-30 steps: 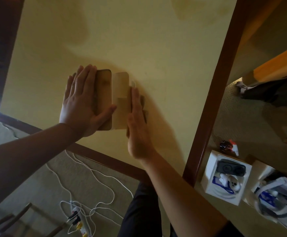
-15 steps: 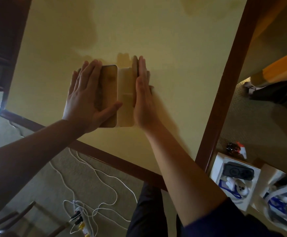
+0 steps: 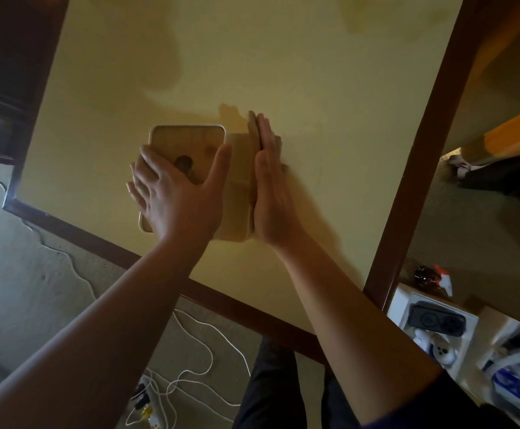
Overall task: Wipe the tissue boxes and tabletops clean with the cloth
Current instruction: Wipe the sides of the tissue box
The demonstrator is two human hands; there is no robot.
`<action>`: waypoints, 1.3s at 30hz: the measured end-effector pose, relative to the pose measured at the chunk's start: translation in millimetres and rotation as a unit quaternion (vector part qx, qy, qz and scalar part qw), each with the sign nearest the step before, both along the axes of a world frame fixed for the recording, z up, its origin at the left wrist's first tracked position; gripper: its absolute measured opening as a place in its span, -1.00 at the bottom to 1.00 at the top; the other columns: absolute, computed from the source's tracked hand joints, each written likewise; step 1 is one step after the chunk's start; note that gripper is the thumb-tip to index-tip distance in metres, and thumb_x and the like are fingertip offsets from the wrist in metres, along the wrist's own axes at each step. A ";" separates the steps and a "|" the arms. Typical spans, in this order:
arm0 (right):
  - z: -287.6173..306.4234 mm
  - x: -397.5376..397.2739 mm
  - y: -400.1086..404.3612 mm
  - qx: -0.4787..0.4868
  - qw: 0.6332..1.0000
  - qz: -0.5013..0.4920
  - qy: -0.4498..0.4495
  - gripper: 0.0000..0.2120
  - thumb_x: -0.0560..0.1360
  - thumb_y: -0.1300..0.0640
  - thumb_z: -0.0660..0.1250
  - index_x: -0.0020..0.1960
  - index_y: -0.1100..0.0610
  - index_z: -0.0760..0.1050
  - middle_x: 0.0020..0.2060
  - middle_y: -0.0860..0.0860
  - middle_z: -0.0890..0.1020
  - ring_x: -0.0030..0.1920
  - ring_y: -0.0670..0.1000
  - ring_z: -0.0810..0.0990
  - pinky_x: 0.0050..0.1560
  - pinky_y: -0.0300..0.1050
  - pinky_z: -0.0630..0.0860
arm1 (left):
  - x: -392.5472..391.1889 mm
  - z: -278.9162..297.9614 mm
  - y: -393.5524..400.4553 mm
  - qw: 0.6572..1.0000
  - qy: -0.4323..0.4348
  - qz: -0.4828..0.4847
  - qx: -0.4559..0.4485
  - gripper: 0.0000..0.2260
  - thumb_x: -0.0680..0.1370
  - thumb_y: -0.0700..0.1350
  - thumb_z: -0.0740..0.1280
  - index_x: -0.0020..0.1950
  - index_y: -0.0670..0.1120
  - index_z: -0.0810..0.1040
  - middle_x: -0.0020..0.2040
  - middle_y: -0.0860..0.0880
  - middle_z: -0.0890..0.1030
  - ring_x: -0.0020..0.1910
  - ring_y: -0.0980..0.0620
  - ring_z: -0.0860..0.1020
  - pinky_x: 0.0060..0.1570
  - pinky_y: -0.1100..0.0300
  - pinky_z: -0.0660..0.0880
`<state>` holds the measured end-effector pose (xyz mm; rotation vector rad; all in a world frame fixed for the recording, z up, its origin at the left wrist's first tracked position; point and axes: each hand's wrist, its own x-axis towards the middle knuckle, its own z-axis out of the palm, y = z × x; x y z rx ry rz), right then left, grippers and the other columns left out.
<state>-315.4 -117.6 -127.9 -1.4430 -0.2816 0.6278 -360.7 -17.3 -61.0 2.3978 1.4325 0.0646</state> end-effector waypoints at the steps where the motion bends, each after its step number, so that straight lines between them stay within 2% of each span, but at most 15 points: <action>1: 1.4 -1.1 -4.0 -0.005 1.000 0.000 -0.002 -0.42 0.75 -0.10 -0.10 0.73 0.01 -0.03 0.71 -0.13 0.01 0.60 -0.35 -0.23 0.55 -0.38 -0.15 | -3.8 1.5 2.3 0.999 0.002 -0.033 0.013 0.14 0.41 0.61 0.20 0.69 -0.13 -0.09 0.67 -0.16 0.06 0.66 -0.17 0.00 0.63 -0.22 -0.02; 4: 2.1 -7.0 -21.0 -0.017 1.000 -0.004 -0.018 -0.43 0.75 -0.10 -0.10 0.73 0.02 0.00 0.71 -0.12 0.05 0.67 -0.21 -0.16 0.68 -0.07 -0.11 | -12.6 6.2 19.1 0.987 0.029 -0.157 0.021 0.16 0.34 0.67 0.14 0.69 -0.05 -0.06 0.65 -0.10 0.12 0.63 -0.19 0.10 0.56 -0.31 0.14; 6: 2.1 -13.8 -34.6 -0.002 1.000 0.018 -0.019 -0.41 0.74 -0.20 -0.10 0.72 -0.05 0.01 0.71 -0.12 0.06 0.70 -0.11 -0.09 0.69 0.18 -0.03 | -15.6 9.7 32.6 0.967 0.052 -0.250 0.016 0.14 0.34 0.67 0.14 0.70 0.01 -0.08 0.67 -0.06 0.10 0.64 -0.20 0.09 0.54 -0.34 0.17; 9: 5.2 -28.9 -53.6 0.045 0.996 0.079 0.004 -0.43 0.67 -0.40 -0.07 0.65 -0.35 -0.04 0.71 -0.18 -0.04 0.71 -0.04 -0.08 0.65 0.34 0.05 | -16.3 13.1 44.3 0.919 0.066 -0.387 0.029 0.11 0.41 0.62 0.13 0.70 -0.07 -0.08 0.68 -0.10 0.07 0.66 -0.07 -0.02 0.62 -0.19 -0.03; 10: 5.1 -34.0 -58.5 0.052 0.994 0.095 0.007 -0.42 0.65 -0.41 -0.07 0.64 -0.37 -0.06 0.71 -0.20 -0.07 0.70 0.01 -0.06 0.62 0.32 0.11 | -15.6 14.1 45.6 0.905 0.069 -0.418 0.034 0.11 0.42 0.61 0.13 0.70 -0.11 -0.08 0.68 -0.11 0.08 0.66 -0.01 -0.05 0.63 -0.12 -0.09; 12: 4.1 -38.4 -65.2 0.051 0.992 0.118 0.003 -0.36 0.63 -0.45 -0.06 0.66 -0.35 -0.09 0.72 -0.15 -0.05 0.62 0.12 0.15 0.48 0.09 0.28 | -14.4 14.2 46.8 0.887 0.072 -0.454 0.043 0.12 0.43 0.59 0.15 0.70 -0.15 -0.07 0.68 -0.12 0.09 0.67 -0.02 -0.06 0.65 -0.08 -0.13; 14: 2.2 -34.1 -65.1 0.047 0.990 0.134 0.018 -0.33 0.62 -0.48 -0.07 0.67 -0.34 -0.09 0.72 -0.05 0.02 0.42 0.04 0.38 0.34 -0.08 0.29 | -13.4 13.7 47.9 0.877 0.073 -0.472 0.051 0.11 0.45 0.58 0.14 0.69 -0.18 -0.06 0.68 -0.14 0.09 0.68 -0.07 -0.03 0.65 -0.11 -0.11; 15: 0.9 -30.0 -62.2 0.043 0.989 0.140 0.022 -0.34 0.65 -0.44 -0.08 0.69 -0.30 -0.10 0.72 -0.06 0.01 0.46 0.04 0.36 0.40 0.00 0.31 | -12.7 13.7 48.9 0.873 0.074 -0.479 0.055 0.11 0.46 0.57 0.13 0.69 -0.20 -0.06 0.68 -0.15 0.09 0.69 -0.09 -0.02 0.65 -0.13 -0.10; 16: -0.3 -25.2 -57.6 0.037 0.988 0.145 0.019 -0.37 0.69 -0.36 -0.09 0.70 -0.22 -0.10 0.72 -0.10 -0.03 0.62 0.06 0.19 0.55 0.18 0.24 | -11.8 13.9 50.4 0.868 0.075 -0.487 0.059 0.10 0.47 0.57 0.12 0.69 -0.21 -0.06 0.68 -0.16 0.09 0.69 -0.10 -0.02 0.65 -0.16 -0.08; 17: -1.1 -19.8 -51.4 0.033 0.988 0.148 0.013 -0.39 0.72 -0.27 -0.10 0.71 -0.15 -0.11 0.72 -0.12 -0.07 0.70 0.00 -0.03 0.65 0.29 0.06 | -10.8 14.0 52.1 0.863 0.076 -0.496 0.062 0.09 0.48 0.57 0.10 0.69 -0.21 -0.06 0.68 -0.17 0.09 0.69 -0.11 -0.02 0.64 -0.18 -0.07; 19: -1.7 -5.2 -35.9 0.030 0.989 0.145 0.007 -0.42 0.74 -0.18 -0.13 0.72 -0.11 -0.11 0.72 -0.13 -0.09 0.70 -0.08 -0.19 0.68 0.29 -0.09 | -9.4 13.9 55.4 0.854 0.077 -0.510 0.068 0.08 0.50 0.56 0.09 0.69 -0.23 -0.05 0.68 -0.18 0.09 0.69 -0.13 0.00 0.63 -0.22 -0.04; 21: -3.1 13.0 -17.6 0.019 0.990 0.138 -0.006 -0.48 0.77 -0.12 -0.15 0.71 -0.13 -0.08 0.72 -0.11 -0.07 0.69 -0.11 -0.17 0.68 0.26 -0.09 | -8.9 13.5 57.0 0.850 0.079 -0.515 0.073 0.06 0.51 0.54 0.09 0.69 -0.24 -0.05 0.69 -0.18 0.09 0.69 -0.12 0.00 0.63 -0.23 -0.03; 26: 3.6 40.3 11.0 0.016 0.989 0.136 -0.050 -0.50 0.80 0.08 -0.17 0.72 0.12 0.04 0.72 -0.01 0.00 0.69 -0.10 -0.18 0.69 0.20 -0.19 | -10.5 13.8 56.7 0.852 0.074 -0.513 0.077 0.04 0.52 0.52 0.10 0.69 -0.23 -0.04 0.69 -0.17 0.08 0.69 -0.12 0.00 0.64 -0.20 -0.04; 35: 5.7 -37.0 -66.4 0.025 0.986 0.164 0.026 -0.49 0.78 0.05 -0.14 0.71 -0.12 -0.10 0.71 -0.16 -0.06 0.70 -0.06 -0.20 0.68 0.27 -0.15 | -10.6 11.4 58.2 0.853 0.062 -0.512 0.077 0.05 0.51 0.52 0.13 0.69 -0.22 -0.04 0.69 -0.15 0.09 0.69 -0.11 0.00 0.63 -0.21 -0.04; 39: 10.8 -31.5 -62.5 0.035 0.987 0.153 0.045 -0.53 0.79 0.10 -0.16 0.66 -0.18 -0.08 0.71 -0.15 -0.04 0.68 -0.17 -0.15 0.70 0.13 -0.16 | -10.4 11.8 58.5 0.850 0.058 -0.518 0.075 0.07 0.49 0.55 0.10 0.69 -0.24 -0.03 0.68 -0.18 0.11 0.68 -0.13 0.02 0.62 -0.24 -0.02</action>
